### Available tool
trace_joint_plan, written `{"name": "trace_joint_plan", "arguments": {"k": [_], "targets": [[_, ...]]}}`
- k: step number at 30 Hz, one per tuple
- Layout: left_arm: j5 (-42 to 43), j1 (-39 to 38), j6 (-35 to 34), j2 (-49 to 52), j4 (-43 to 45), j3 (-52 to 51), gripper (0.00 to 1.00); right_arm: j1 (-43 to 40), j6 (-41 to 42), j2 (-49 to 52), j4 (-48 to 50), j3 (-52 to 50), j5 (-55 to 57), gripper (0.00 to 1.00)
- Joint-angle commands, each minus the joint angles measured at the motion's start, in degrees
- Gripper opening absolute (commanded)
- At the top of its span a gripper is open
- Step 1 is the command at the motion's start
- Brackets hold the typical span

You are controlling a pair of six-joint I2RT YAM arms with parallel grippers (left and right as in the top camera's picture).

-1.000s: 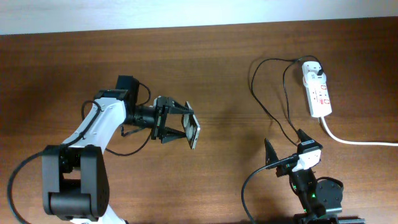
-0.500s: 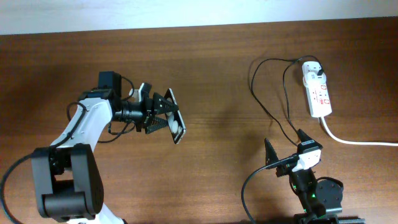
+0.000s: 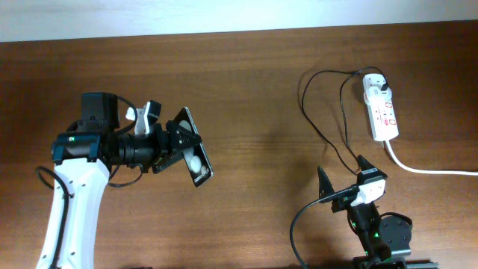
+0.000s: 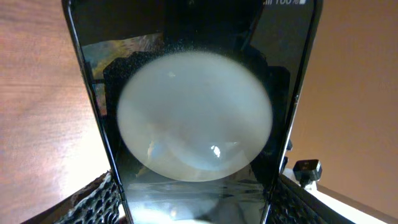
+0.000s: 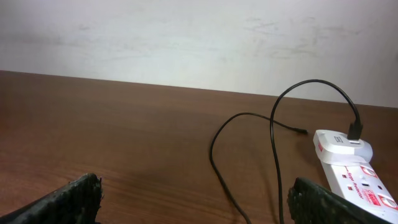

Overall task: Plug charger to phone and switch on socket
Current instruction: 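Grasp the black charging cable near its plug with the right gripper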

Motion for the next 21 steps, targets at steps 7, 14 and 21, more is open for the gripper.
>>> {"name": "trace_joint_plan", "arguments": {"k": [7, 14, 21], "targets": [[-5.6, 0.4, -21.4, -1.3, 0.4, 0.3, 0.46, 0.2, 55.6, -0.4, 0.6, -0.5, -31.1, 0.99], [-9.5, -0.6, -29.2, -1.2, 4.1, 0.3, 0.46, 0.3, 48.8, -0.4, 5.8, 0.6, -35.3, 0.88], [-14.6, -7.7, -38.1, -1.2, 12.2, 0.3, 0.47, 0.3, 49.4, 12.4, 6.6, 9.5, -35.5, 0.89]]}}
